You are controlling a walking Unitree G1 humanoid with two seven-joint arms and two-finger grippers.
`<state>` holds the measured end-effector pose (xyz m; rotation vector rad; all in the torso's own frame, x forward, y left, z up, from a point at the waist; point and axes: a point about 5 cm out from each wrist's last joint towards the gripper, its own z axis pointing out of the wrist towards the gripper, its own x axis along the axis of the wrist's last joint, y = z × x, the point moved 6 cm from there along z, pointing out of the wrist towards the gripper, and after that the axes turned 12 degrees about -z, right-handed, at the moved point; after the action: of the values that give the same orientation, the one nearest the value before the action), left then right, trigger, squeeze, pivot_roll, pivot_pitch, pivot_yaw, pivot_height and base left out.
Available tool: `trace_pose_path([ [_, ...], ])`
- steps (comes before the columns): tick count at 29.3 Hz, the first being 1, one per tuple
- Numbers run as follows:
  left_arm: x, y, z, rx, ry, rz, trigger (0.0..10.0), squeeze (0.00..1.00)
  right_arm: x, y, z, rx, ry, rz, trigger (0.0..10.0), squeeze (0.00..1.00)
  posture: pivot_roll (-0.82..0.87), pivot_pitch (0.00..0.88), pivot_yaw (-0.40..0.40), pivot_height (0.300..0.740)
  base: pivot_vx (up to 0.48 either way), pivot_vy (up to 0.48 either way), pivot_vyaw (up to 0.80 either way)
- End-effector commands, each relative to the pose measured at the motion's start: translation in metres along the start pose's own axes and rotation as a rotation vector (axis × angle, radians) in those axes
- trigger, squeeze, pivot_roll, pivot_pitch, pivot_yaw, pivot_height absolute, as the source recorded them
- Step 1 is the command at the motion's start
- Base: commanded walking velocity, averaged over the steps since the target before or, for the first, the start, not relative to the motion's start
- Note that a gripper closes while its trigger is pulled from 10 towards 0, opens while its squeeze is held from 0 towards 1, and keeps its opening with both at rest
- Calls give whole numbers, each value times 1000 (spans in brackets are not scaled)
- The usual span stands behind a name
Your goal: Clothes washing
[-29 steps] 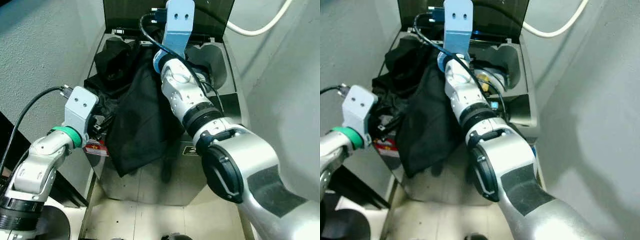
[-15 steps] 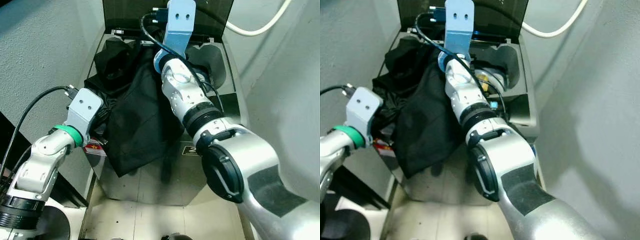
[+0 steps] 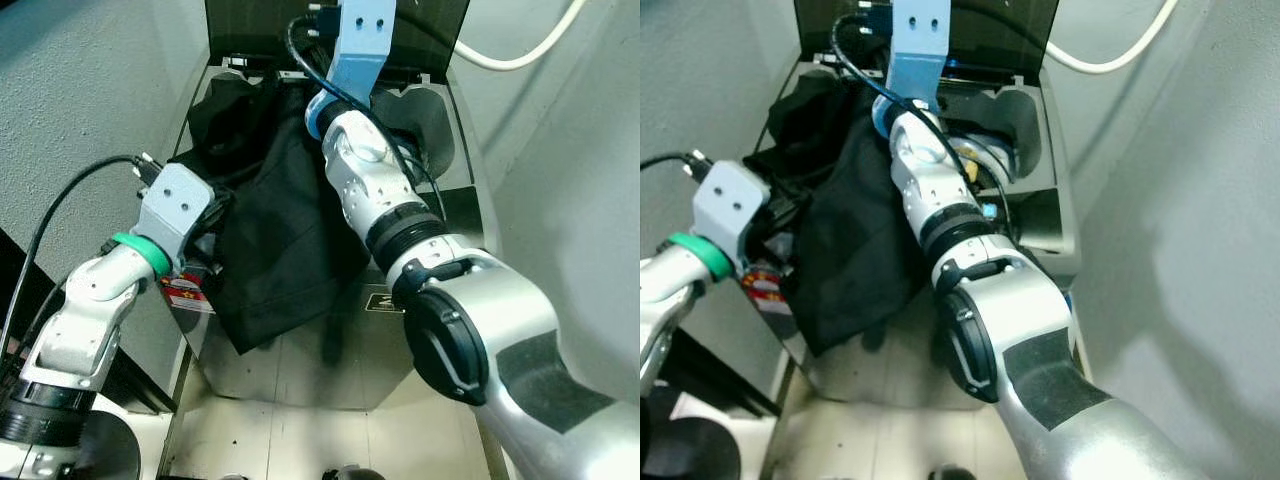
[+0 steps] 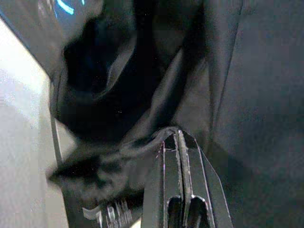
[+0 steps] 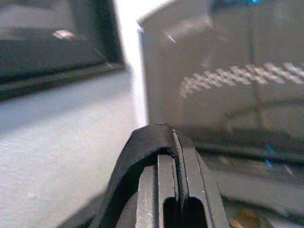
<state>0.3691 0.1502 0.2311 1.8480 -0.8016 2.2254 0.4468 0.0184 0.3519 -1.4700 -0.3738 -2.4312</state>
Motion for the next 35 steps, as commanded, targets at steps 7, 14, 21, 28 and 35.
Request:
trace_pose_path([
  [7, 85, 2, 31, 50, 306, 175, 10000, 0, 22, 13, -6, 65, 143, -51, 10000, 0, 37, 14, 3, 740, 0, 0, 0],
  [14, 121, -55, 58, 290, 335, 362, 10000, 0, 23, 17, -12, 129, 178, -154, 10000, 0, 10, 7, 18, 740, 0, 0, 0],
  [21, 129, -90, 64, 375, 266, 392, 10000, 0, 18, 21, -15, 137, 156, -248, 10000, 0, 3, 4, 36, 740, 0, 0, 0],
  [28, 112, -33, 61, 78, 305, 109, 10000, 0, -4, 28, -20, 92, 74, -257, 10000, 1000, 14, 6, 32, 740, 0, 0, 0],
  [35, 84, 27, 23, -114, 272, 70, 10000, 0, -17, 25, -22, 124, 24, -244, 10000, 1000, 51, 3, 14, 740, 0, 0, 0],
])
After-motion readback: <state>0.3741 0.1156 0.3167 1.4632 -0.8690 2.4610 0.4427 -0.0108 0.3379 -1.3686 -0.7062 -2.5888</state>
